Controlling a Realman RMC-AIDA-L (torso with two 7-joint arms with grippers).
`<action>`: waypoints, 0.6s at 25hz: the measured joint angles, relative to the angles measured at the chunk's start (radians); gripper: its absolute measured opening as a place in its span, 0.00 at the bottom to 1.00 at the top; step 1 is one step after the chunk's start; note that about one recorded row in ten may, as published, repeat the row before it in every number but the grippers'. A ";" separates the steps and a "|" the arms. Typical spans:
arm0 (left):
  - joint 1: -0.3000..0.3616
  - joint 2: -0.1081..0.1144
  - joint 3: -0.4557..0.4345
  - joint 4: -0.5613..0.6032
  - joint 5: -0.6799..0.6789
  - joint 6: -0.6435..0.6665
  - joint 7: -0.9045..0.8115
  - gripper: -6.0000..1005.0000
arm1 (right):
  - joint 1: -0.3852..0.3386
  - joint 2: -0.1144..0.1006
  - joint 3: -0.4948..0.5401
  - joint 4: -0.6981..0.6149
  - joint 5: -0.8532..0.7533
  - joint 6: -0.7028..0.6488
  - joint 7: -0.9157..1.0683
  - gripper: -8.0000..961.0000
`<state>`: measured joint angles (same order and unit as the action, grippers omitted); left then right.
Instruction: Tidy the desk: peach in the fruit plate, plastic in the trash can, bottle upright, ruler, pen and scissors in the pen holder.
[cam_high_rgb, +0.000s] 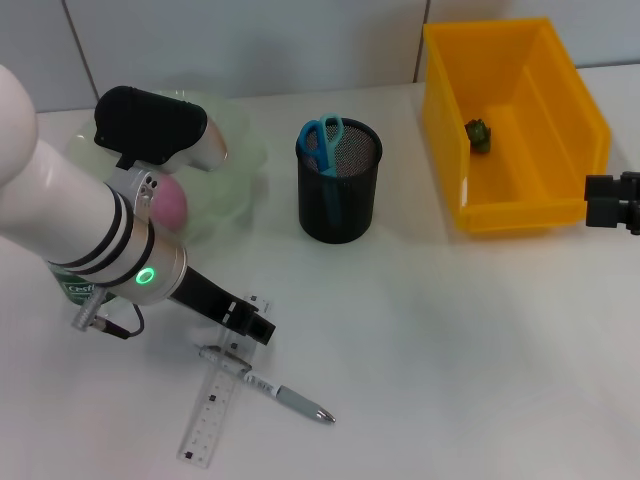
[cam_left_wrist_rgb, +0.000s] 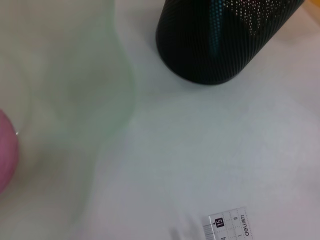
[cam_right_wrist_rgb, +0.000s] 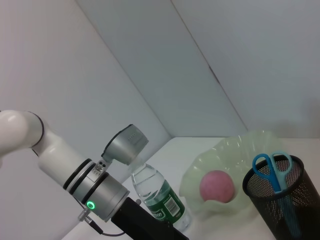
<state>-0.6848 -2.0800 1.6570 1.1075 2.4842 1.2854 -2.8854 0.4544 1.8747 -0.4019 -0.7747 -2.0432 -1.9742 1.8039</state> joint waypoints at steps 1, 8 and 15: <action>0.000 0.000 0.004 0.000 0.000 -0.001 0.000 0.68 | 0.001 0.000 0.000 0.001 0.000 0.000 0.000 0.84; -0.004 0.000 0.027 0.000 0.001 -0.007 0.000 0.68 | 0.006 0.000 0.000 0.003 0.000 0.000 0.002 0.84; -0.003 0.000 0.032 0.000 0.007 -0.010 0.000 0.68 | 0.008 0.000 0.000 0.005 0.000 0.000 0.004 0.84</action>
<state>-0.6875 -2.0801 1.6886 1.1075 2.4908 1.2750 -2.8853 0.4620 1.8744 -0.4019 -0.7700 -2.0433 -1.9741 1.8077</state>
